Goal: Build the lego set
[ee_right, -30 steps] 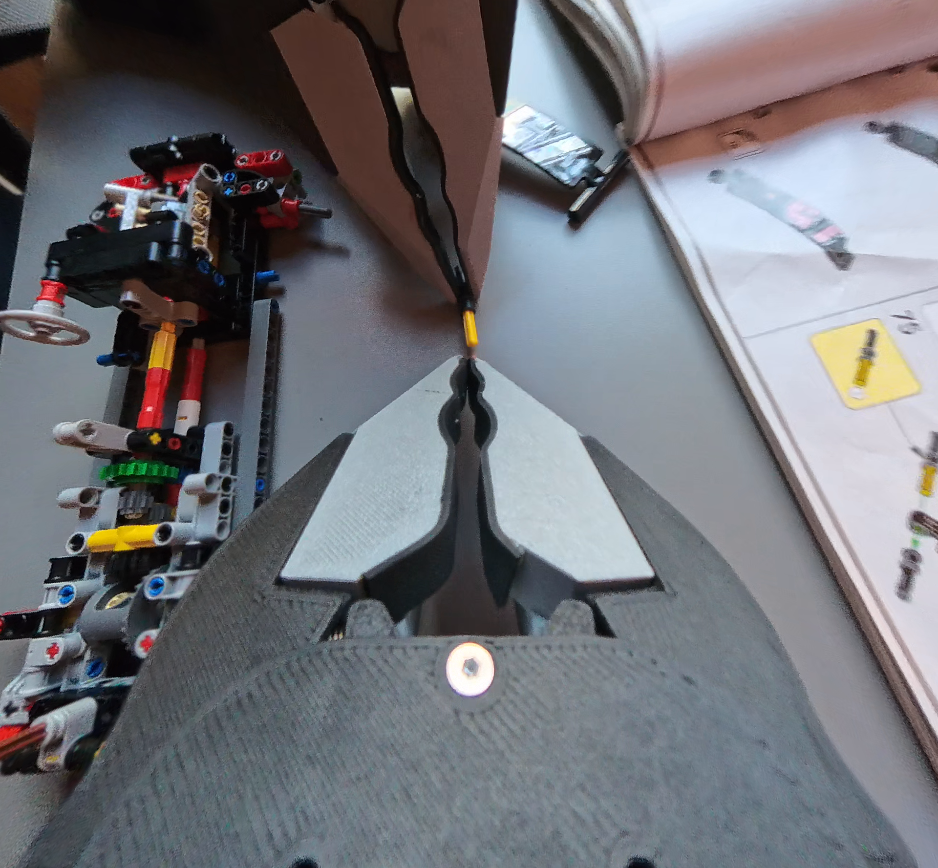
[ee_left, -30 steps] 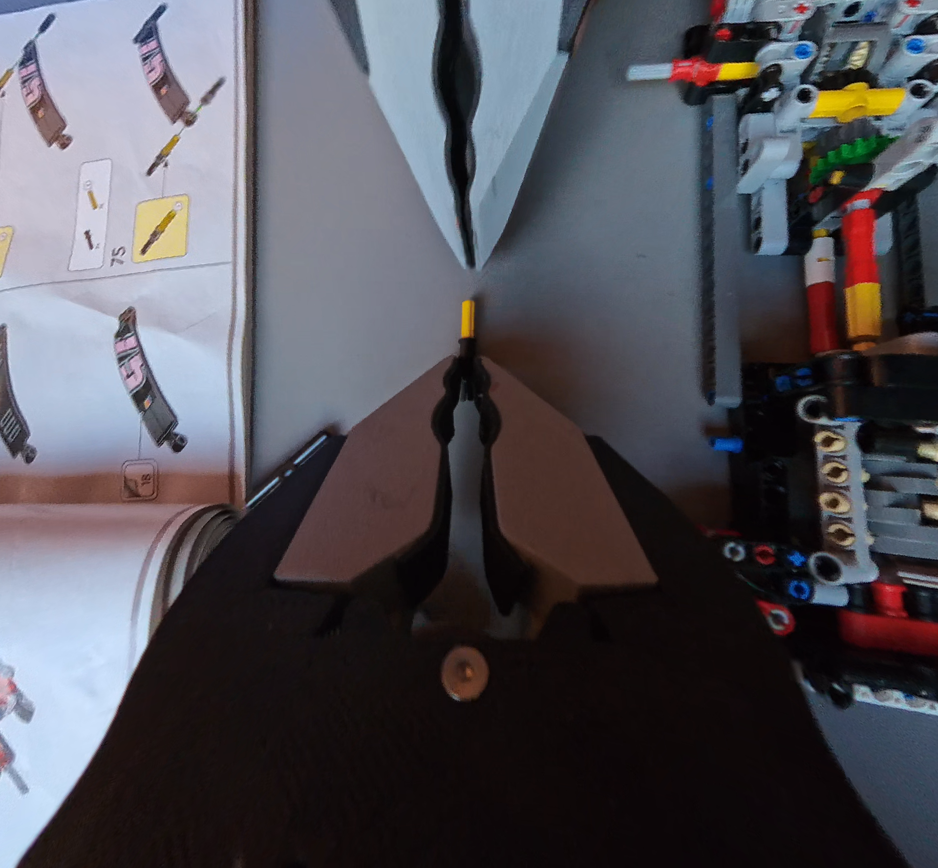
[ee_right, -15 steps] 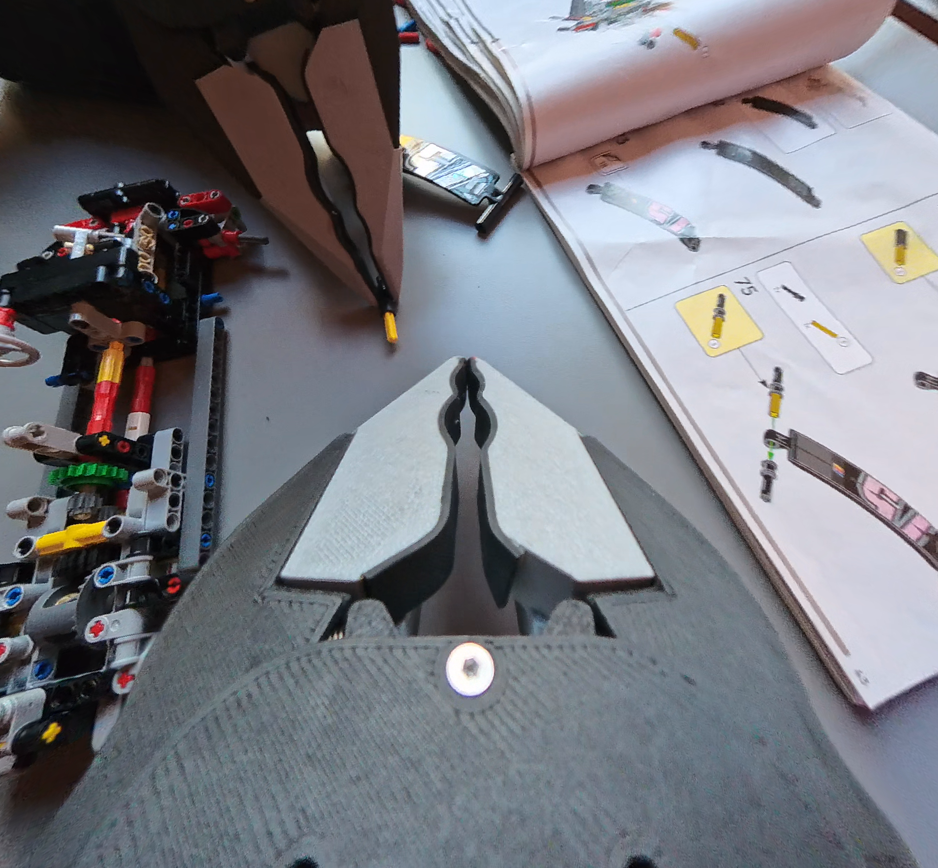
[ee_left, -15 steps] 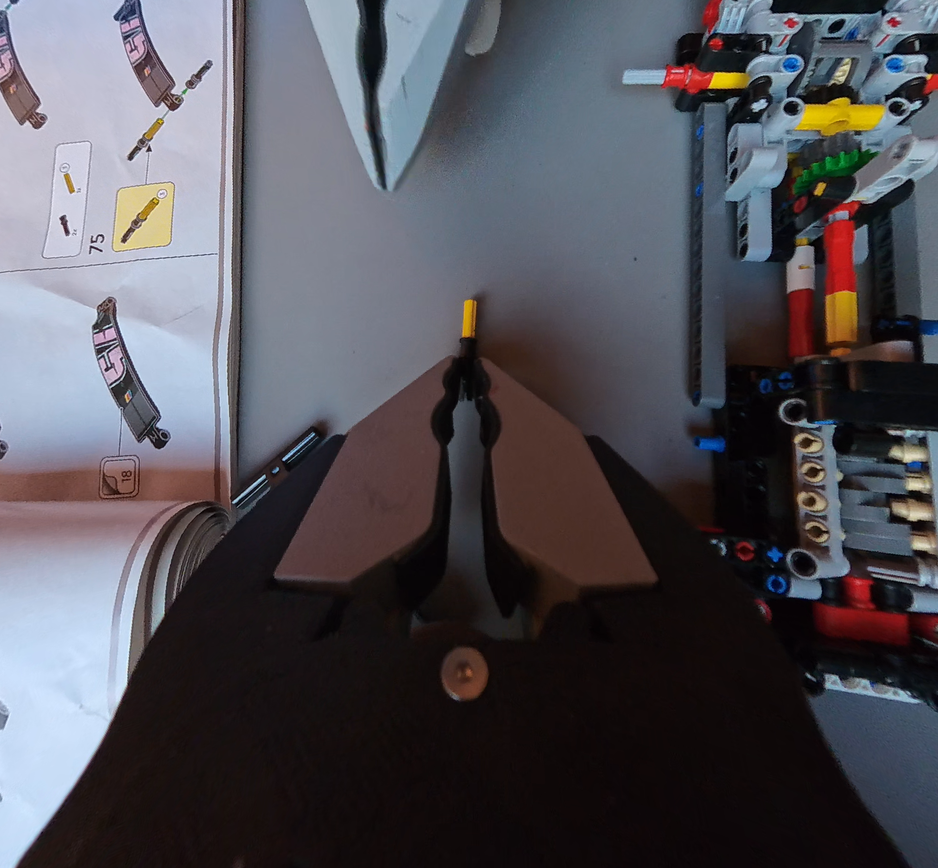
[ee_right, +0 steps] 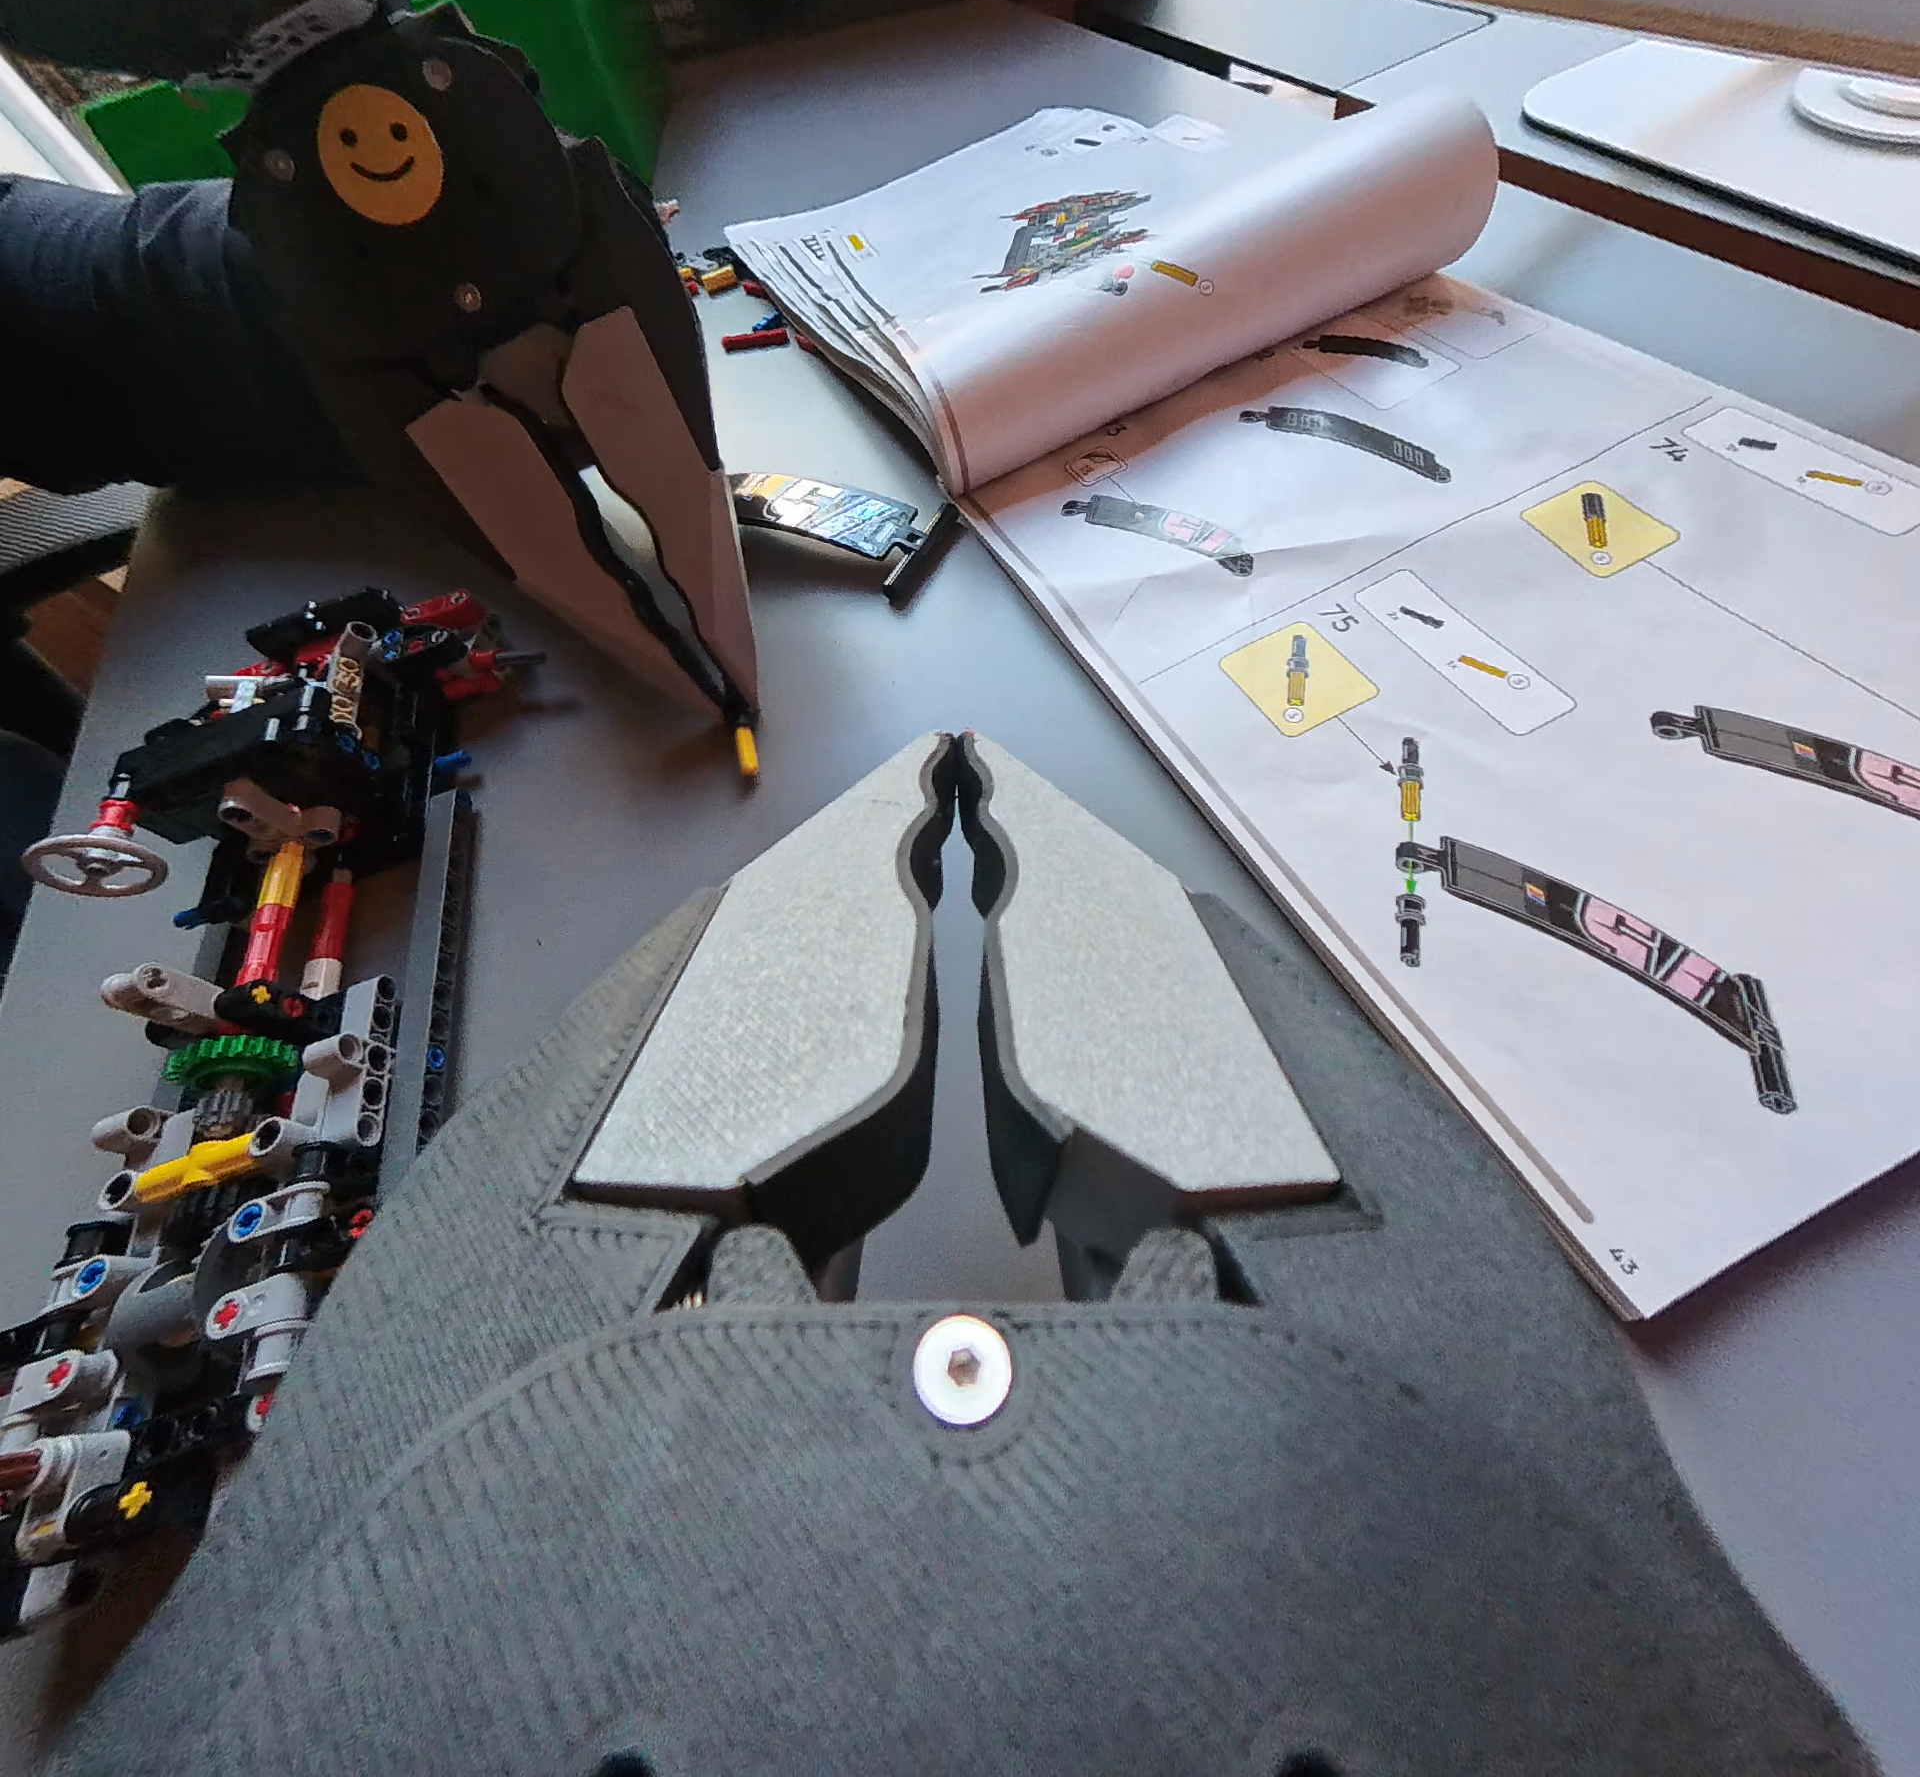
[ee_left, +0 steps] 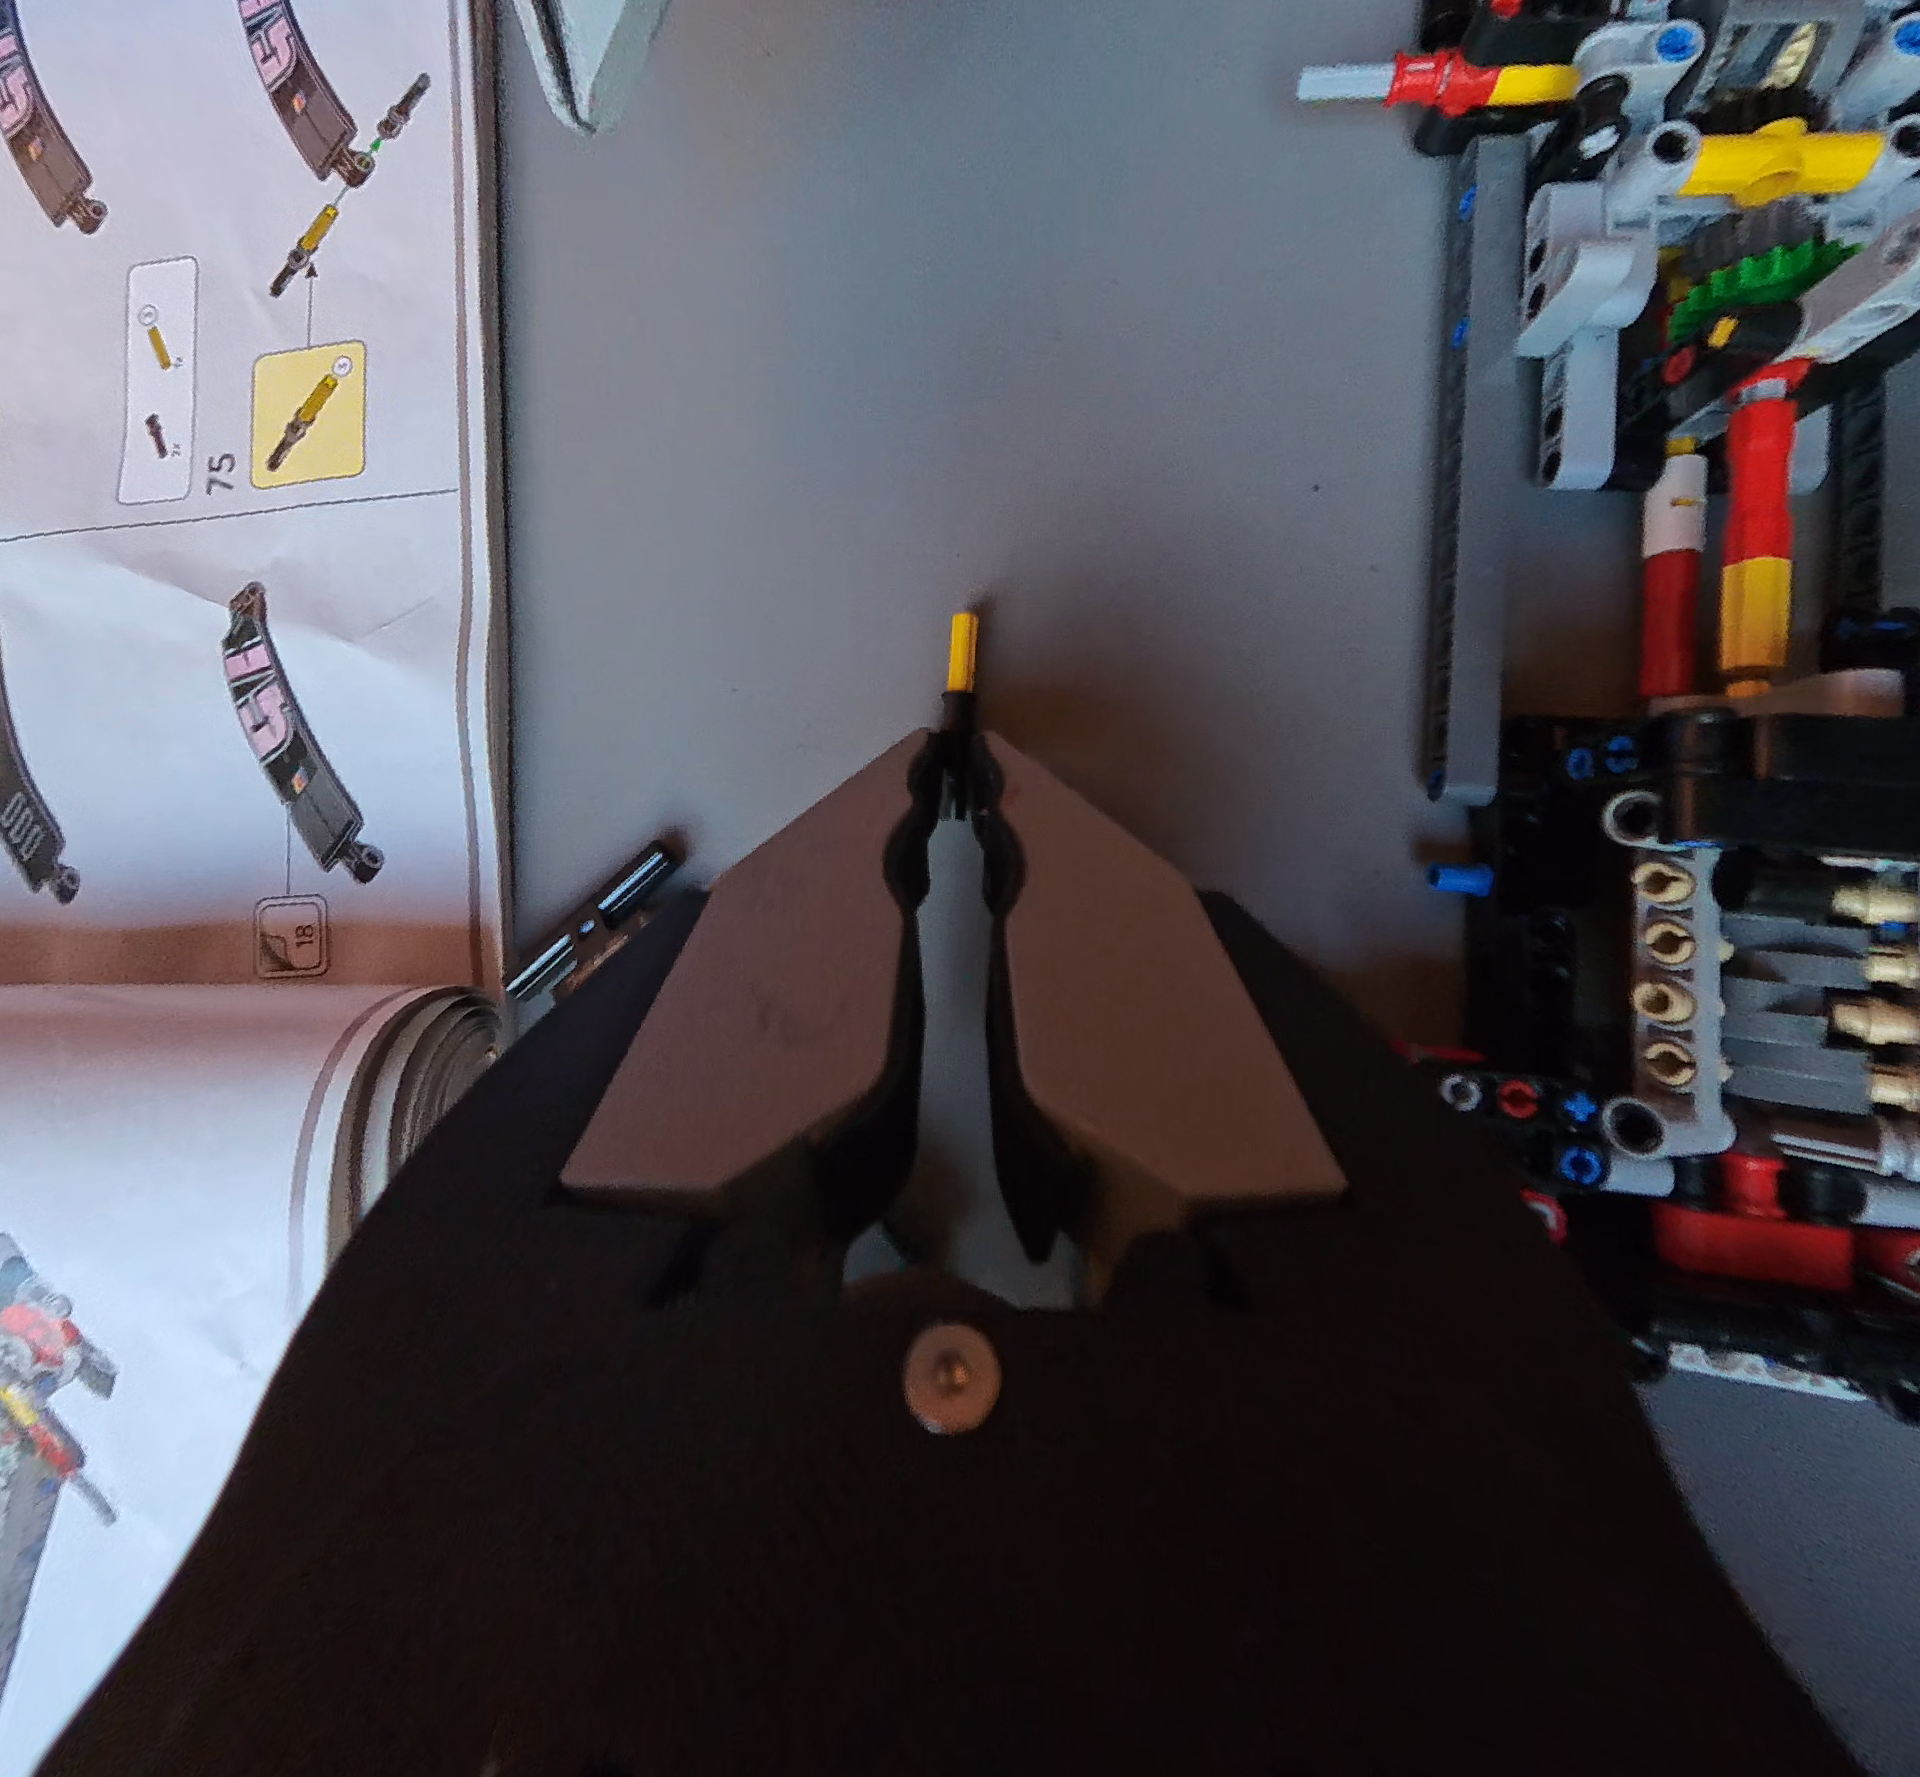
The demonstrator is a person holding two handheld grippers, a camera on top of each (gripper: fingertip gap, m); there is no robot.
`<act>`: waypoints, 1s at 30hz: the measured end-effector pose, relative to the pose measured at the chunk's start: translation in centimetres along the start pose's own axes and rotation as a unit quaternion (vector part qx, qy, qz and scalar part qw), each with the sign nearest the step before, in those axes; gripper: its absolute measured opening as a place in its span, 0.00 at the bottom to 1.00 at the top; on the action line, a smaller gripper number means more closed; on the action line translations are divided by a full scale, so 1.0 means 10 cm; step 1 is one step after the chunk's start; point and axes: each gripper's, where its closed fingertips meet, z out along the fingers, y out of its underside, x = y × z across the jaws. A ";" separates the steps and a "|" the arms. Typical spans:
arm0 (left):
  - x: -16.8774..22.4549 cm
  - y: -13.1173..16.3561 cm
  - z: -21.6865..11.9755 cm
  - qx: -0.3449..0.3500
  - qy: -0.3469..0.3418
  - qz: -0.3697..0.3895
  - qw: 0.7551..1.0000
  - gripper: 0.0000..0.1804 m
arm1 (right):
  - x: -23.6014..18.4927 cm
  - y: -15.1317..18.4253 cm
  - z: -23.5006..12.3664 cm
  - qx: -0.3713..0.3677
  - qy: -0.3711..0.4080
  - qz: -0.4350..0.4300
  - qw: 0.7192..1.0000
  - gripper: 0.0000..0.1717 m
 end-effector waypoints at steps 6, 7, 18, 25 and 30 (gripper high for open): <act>-0.33 0.12 -0.32 -0.039 -0.077 0.007 0.996 0.01 | -0.01 -0.02 -0.02 0.009 -0.009 0.005 1.000 0.00; -0.40 0.09 -0.45 -0.028 -0.090 -0.003 0.996 0.01 | -0.01 -0.02 -0.02 0.011 -0.010 0.005 1.000 0.00; -0.33 0.57 -1.01 0.010 -0.146 -0.110 0.983 0.01 | -0.07 0.00 0.00 0.001 -0.016 -0.009 1.000 0.08; -0.38 0.95 -0.96 -0.006 -0.179 -0.145 0.973 0.01 | -0.27 -0.03 0.20 -0.019 -0.036 -0.014 0.999 0.13; -0.37 0.98 -0.81 -0.021 -0.141 -0.124 0.982 0.01 | -0.38 0.12 0.53 -0.118 -0.049 -0.011 0.992 0.13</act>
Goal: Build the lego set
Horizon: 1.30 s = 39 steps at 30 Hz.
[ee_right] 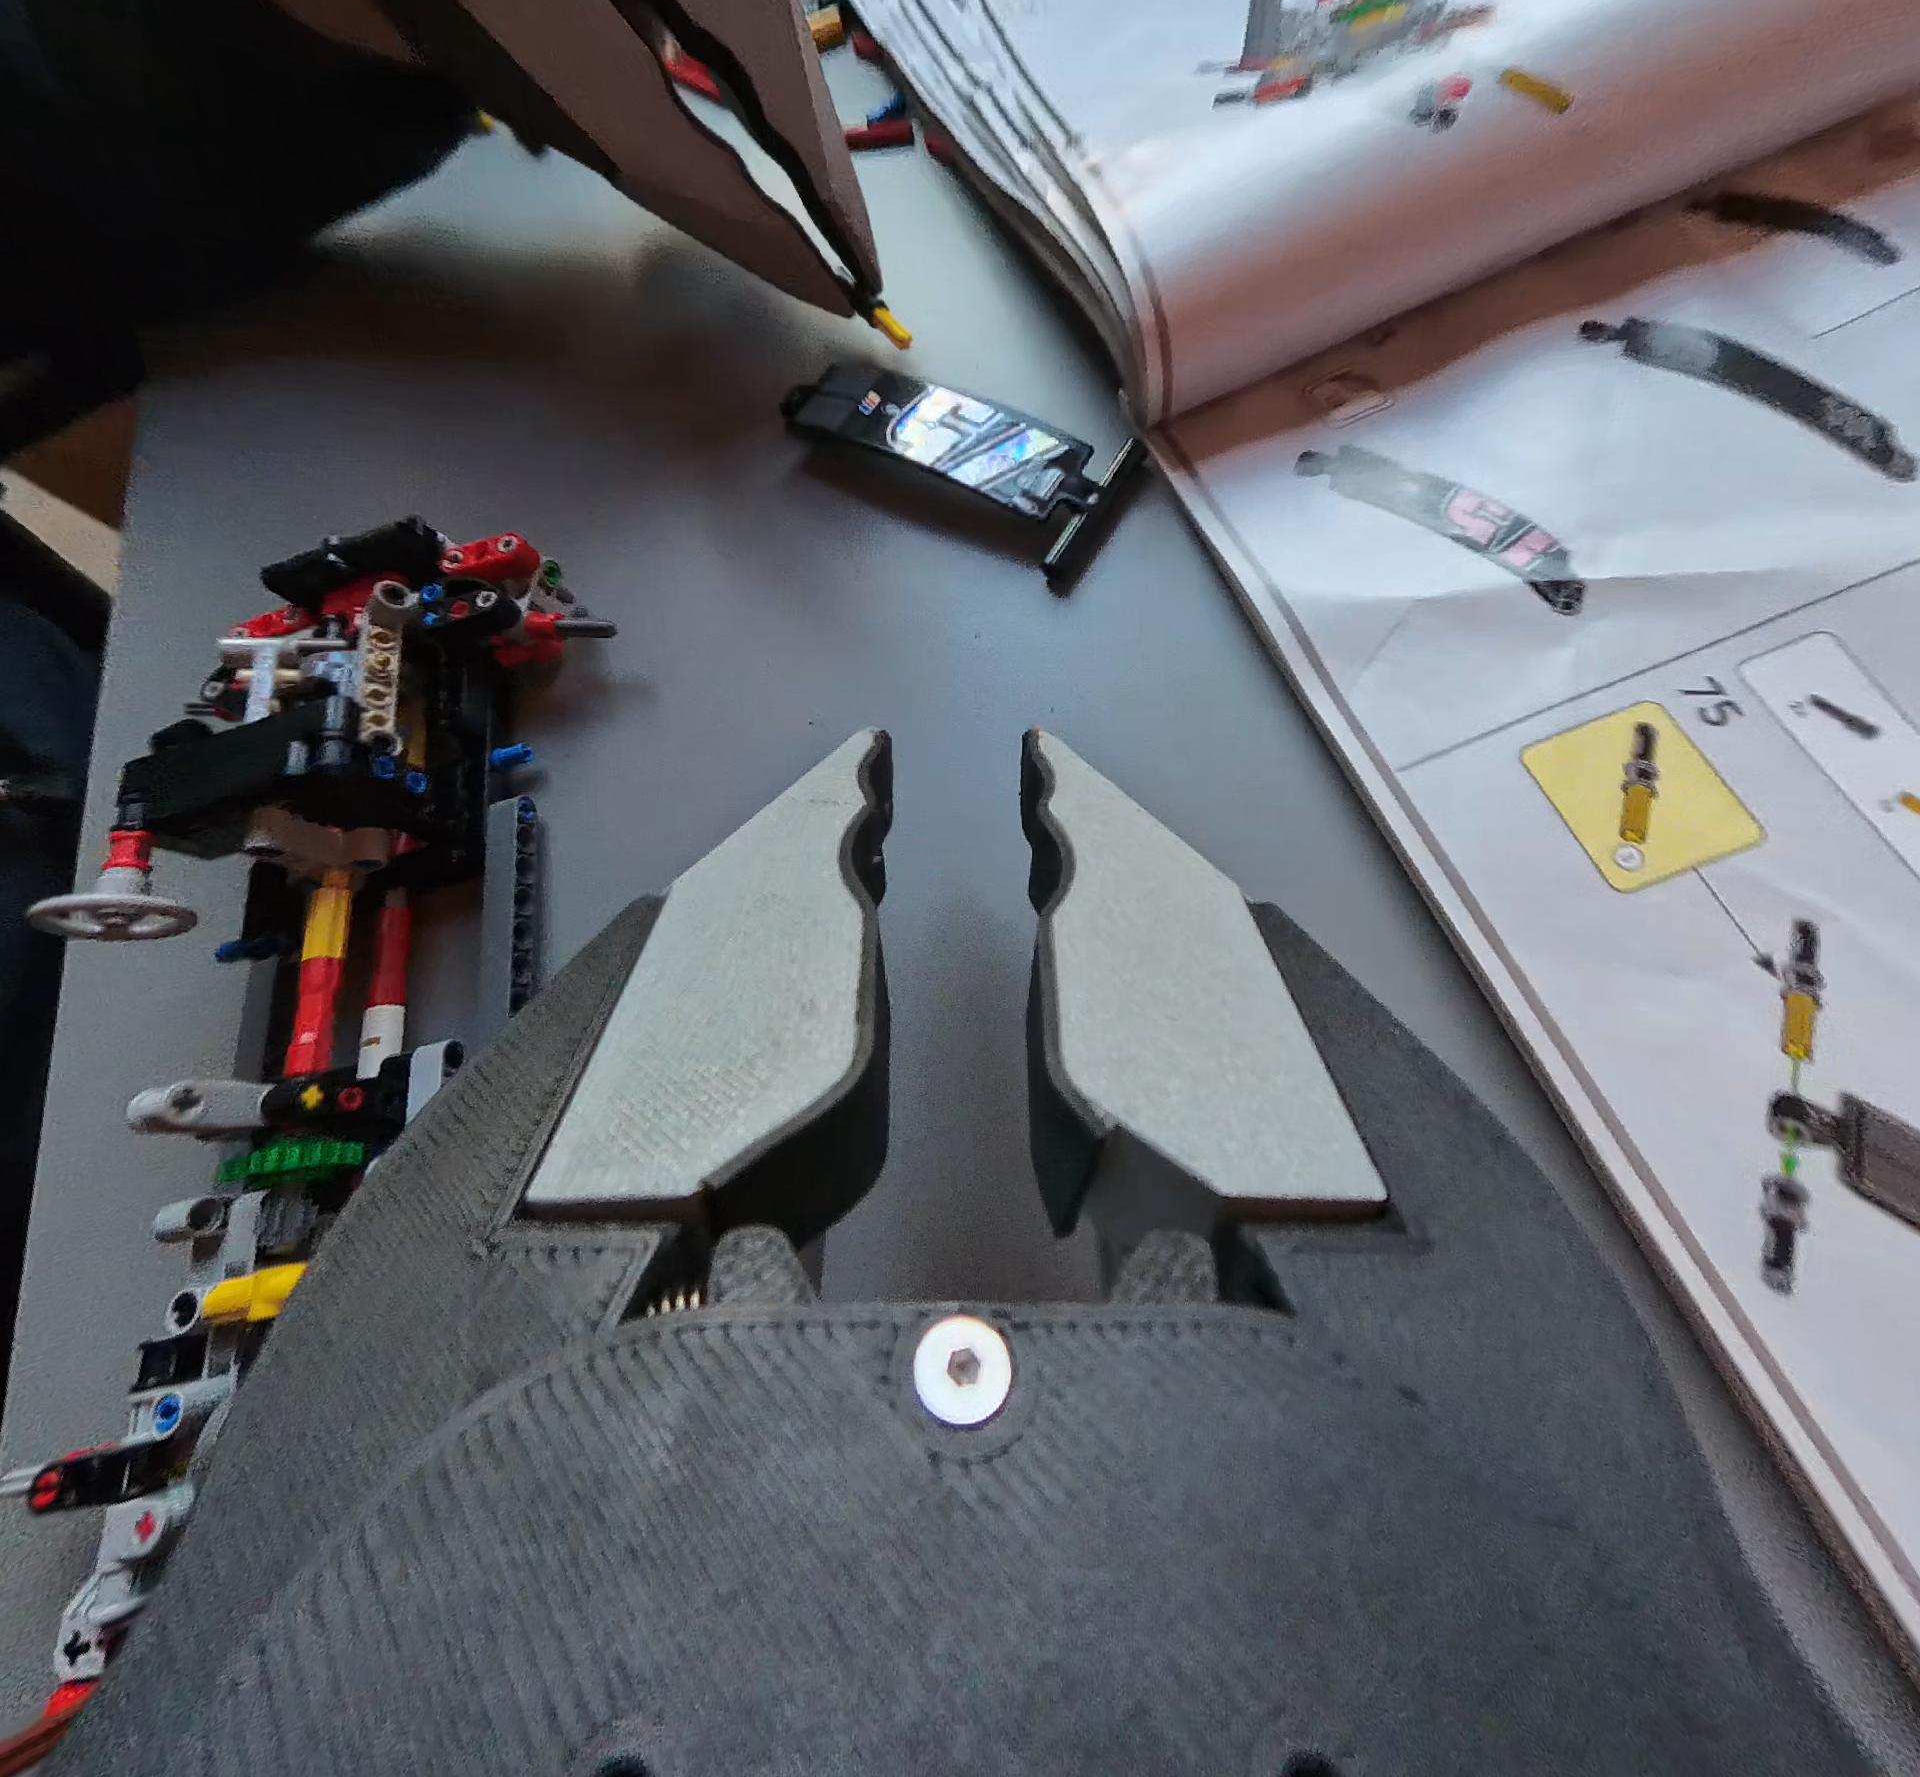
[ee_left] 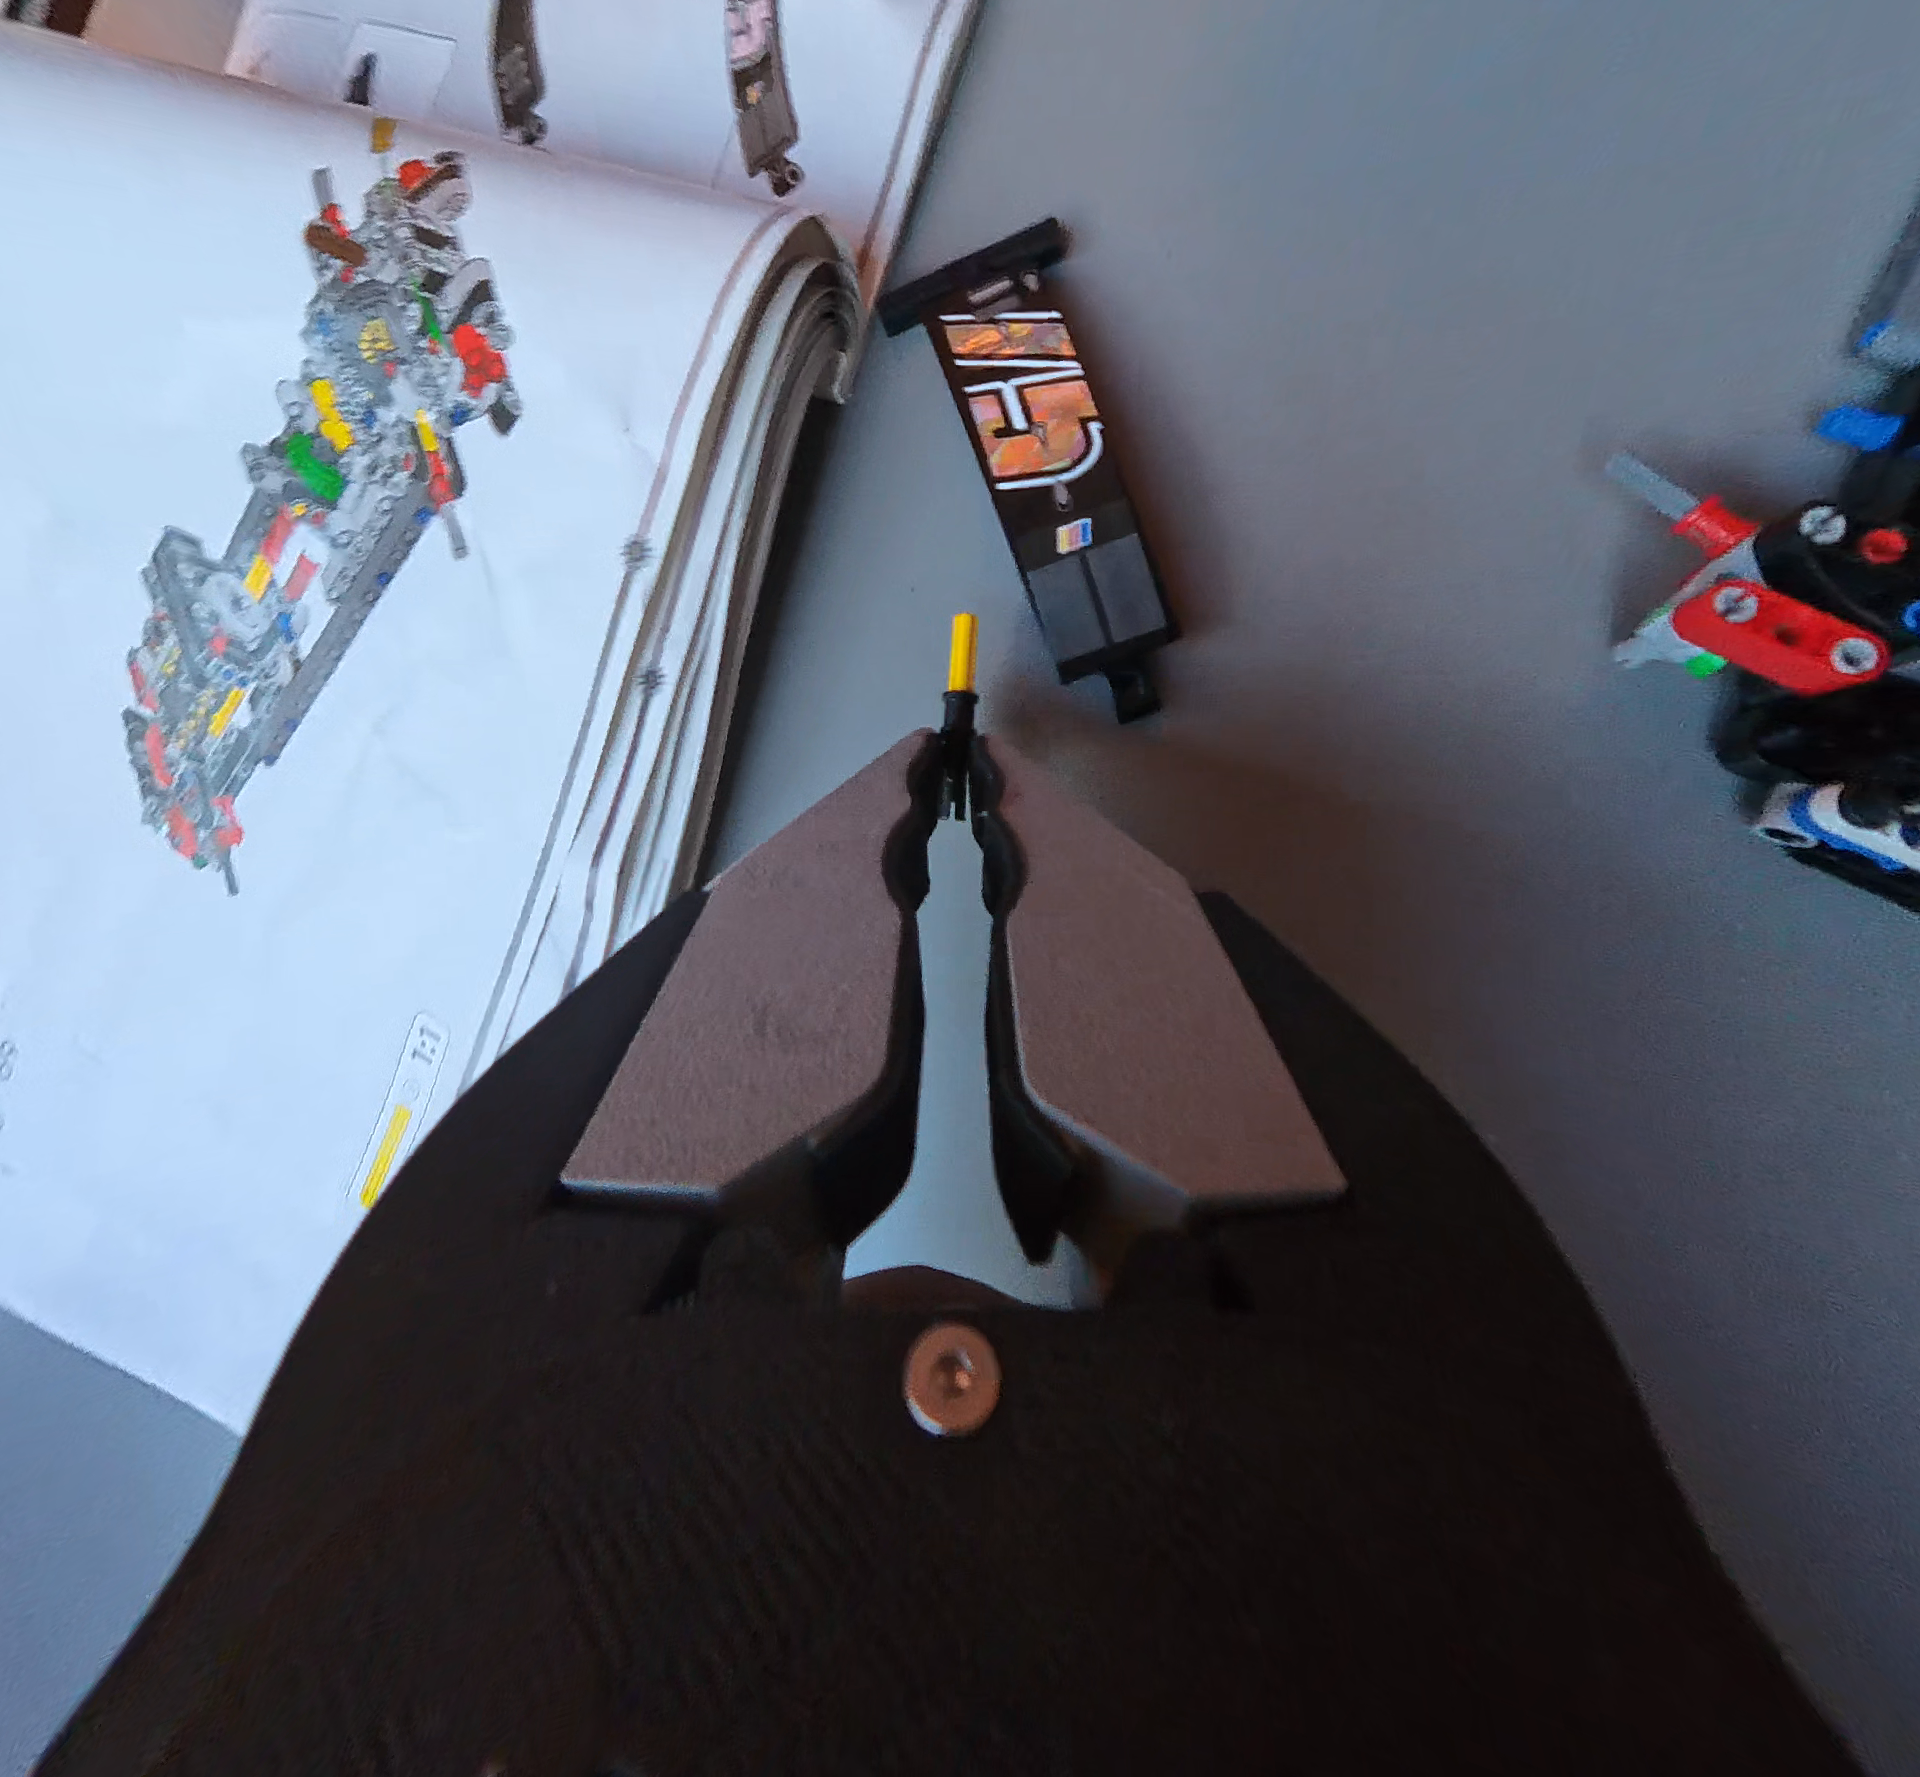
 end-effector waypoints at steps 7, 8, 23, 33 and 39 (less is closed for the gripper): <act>0.59 -0.17 0.10 0.025 0.093 0.043 0.994 0.01 | -0.10 0.05 0.28 -0.070 -0.030 0.005 0.997 0.08; 0.66 -0.20 0.10 0.029 0.102 0.048 0.993 0.01 | -0.10 0.05 0.28 -0.066 -0.029 0.004 0.997 0.08; 0.73 -0.44 0.25 0.069 0.079 0.030 0.994 0.01 | 0.13 0.31 -0.07 -0.081 -0.022 0.071 0.994 0.06; 0.72 -0.36 0.20 0.080 0.091 0.018 0.992 0.01 | -0.09 0.17 -0.05 -0.055 -0.083 0.103 0.990 0.08; 0.72 -0.37 0.22 0.081 0.097 0.016 0.992 0.01 | -0.29 0.11 0.27 -0.058 -0.106 0.157 0.980 0.12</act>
